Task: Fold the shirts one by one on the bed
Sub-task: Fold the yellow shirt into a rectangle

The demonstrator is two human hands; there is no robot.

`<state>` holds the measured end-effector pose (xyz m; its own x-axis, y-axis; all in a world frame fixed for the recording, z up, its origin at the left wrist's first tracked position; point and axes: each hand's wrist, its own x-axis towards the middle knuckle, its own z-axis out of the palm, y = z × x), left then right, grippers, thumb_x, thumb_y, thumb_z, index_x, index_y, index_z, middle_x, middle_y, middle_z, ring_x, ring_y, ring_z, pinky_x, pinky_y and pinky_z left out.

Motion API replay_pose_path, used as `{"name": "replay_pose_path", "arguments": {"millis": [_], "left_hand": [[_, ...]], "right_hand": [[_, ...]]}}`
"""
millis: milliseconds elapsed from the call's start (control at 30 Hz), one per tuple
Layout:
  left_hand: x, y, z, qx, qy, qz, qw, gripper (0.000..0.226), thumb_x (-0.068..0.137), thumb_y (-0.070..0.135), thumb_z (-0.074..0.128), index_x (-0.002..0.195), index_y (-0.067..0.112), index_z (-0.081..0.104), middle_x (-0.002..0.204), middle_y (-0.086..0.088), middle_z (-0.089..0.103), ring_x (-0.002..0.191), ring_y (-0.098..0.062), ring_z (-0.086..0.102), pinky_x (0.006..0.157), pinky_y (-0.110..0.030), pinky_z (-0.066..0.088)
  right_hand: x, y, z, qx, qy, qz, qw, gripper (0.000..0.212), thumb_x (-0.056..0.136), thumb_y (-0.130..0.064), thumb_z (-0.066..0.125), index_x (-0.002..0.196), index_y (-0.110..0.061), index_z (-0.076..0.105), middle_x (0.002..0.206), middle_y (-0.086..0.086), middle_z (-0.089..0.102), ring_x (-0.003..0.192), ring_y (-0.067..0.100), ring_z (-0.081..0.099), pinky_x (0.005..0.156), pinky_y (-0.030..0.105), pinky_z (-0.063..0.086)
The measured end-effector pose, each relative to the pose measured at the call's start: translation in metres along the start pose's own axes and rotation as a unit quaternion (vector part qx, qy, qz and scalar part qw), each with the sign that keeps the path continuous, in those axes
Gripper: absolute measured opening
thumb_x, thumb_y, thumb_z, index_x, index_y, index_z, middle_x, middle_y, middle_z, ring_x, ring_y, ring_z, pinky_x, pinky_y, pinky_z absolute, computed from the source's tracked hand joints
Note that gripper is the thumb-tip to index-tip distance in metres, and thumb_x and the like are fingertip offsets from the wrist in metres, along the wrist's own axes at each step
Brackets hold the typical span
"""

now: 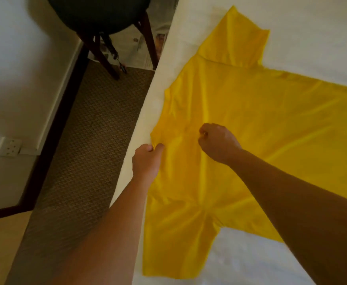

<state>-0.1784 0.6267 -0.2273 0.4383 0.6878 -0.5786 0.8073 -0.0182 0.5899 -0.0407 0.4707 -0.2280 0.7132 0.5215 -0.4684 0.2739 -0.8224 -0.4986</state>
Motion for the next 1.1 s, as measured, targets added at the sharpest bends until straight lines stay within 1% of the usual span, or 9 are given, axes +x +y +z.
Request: {"name": "replay_pose_path", "arguments": {"millis": [200,367,467,533,667,800,933,1000,1100], "left_hand": [[0.044,-0.017,-0.007,-0.1,-0.058,-0.05,0.992,0.052,0.083,0.049,0.076,0.055,0.016,0.047,0.061,-0.009,0.05,0.063,-0.024,0.053,0.063,-0.041,0.048],[0.045,-0.025,-0.011,-0.163,-0.114,-0.052,0.979,0.034,0.084,0.025,0.083,0.075,-0.002,0.065,0.072,-0.023,0.064,0.068,-0.027,0.061,0.064,-0.045,0.054],[0.044,-0.027,-0.013,-0.176,-0.135,-0.044,0.974,0.011,0.084,0.013,0.081,0.077,0.008,0.073,0.072,-0.009,0.073,0.066,-0.019,0.068,0.063,-0.036,0.056],[0.043,-0.029,-0.017,-0.195,-0.131,-0.056,0.97,0.009,0.086,0.013,0.079,0.081,0.008,0.074,0.076,-0.008,0.075,0.07,-0.02,0.071,0.067,-0.036,0.058],[0.032,-0.04,-0.017,-0.253,-0.051,-0.075,0.963,0.013,0.087,0.017,0.078,0.081,0.007,0.075,0.085,-0.021,0.074,0.076,-0.024,0.068,0.076,-0.043,0.057],[0.012,-0.037,-0.003,-0.123,0.066,0.021,0.99,0.014,0.091,0.025,0.075,0.081,0.02,0.068,0.077,-0.006,0.068,0.073,-0.015,0.064,0.069,-0.035,0.052],[-0.02,-0.033,0.015,0.062,0.139,0.078,0.985,0.041,0.085,0.027,0.078,0.12,0.017,0.059,0.115,-0.003,0.058,0.099,-0.024,0.057,0.081,-0.045,0.049],[-0.047,-0.042,0.029,0.236,0.164,0.192,0.938,0.054,0.081,0.032,0.074,0.13,0.018,0.055,0.126,-0.009,0.052,0.112,-0.034,0.047,0.09,-0.049,0.038],[-0.09,-0.063,0.059,0.344,0.031,0.462,0.817,0.042,0.076,0.04,0.062,0.113,0.02,0.065,0.11,-0.006,0.059,0.1,-0.032,0.053,0.084,-0.046,0.039]], "right_hand": [[0.099,-0.046,-0.018,0.028,0.04,-0.016,0.999,0.033,0.097,-0.021,0.053,0.13,-0.022,0.06,0.118,0.013,0.069,0.112,0.033,0.062,0.088,0.037,0.051],[0.142,-0.077,-0.019,-0.058,0.028,-0.027,0.998,0.045,0.099,-0.025,0.052,0.144,-0.024,0.044,0.133,0.014,0.058,0.122,0.037,0.054,0.091,0.04,0.047],[0.153,-0.085,-0.011,-0.102,0.039,-0.029,0.994,0.031,0.098,-0.025,0.054,0.128,-0.016,0.052,0.128,0.016,0.06,0.119,0.037,0.055,0.085,0.04,0.046],[0.157,-0.086,-0.008,-0.036,0.057,-0.027,0.997,0.027,0.097,-0.018,0.056,0.123,-0.017,0.06,0.125,0.012,0.062,0.115,0.032,0.057,0.079,0.032,0.044],[0.139,-0.077,-0.011,0.169,0.031,-0.029,0.985,0.053,0.095,-0.02,0.064,0.146,-0.023,0.05,0.121,0.0,0.063,0.109,0.015,0.059,0.088,0.024,0.046],[0.087,-0.039,-0.003,0.163,0.081,-0.029,0.983,0.051,0.093,-0.024,0.069,0.142,-0.018,0.055,0.124,0.007,0.067,0.112,0.024,0.061,0.095,0.035,0.047],[-0.005,0.025,0.014,0.05,0.161,-0.044,0.985,0.047,0.083,-0.033,0.055,0.123,-0.009,0.067,0.12,0.014,0.066,0.111,0.038,0.057,0.094,0.043,0.046],[-0.059,0.063,0.028,0.013,0.196,-0.045,0.979,0.046,0.076,-0.035,0.049,0.109,-0.01,0.068,0.11,0.013,0.063,0.102,0.037,0.056,0.087,0.045,0.049],[-0.146,0.123,0.046,-0.031,0.174,-0.021,0.984,0.041,0.068,-0.036,0.05,0.099,-0.013,0.063,0.101,0.008,0.057,0.092,0.032,0.051,0.076,0.045,0.051]]}}
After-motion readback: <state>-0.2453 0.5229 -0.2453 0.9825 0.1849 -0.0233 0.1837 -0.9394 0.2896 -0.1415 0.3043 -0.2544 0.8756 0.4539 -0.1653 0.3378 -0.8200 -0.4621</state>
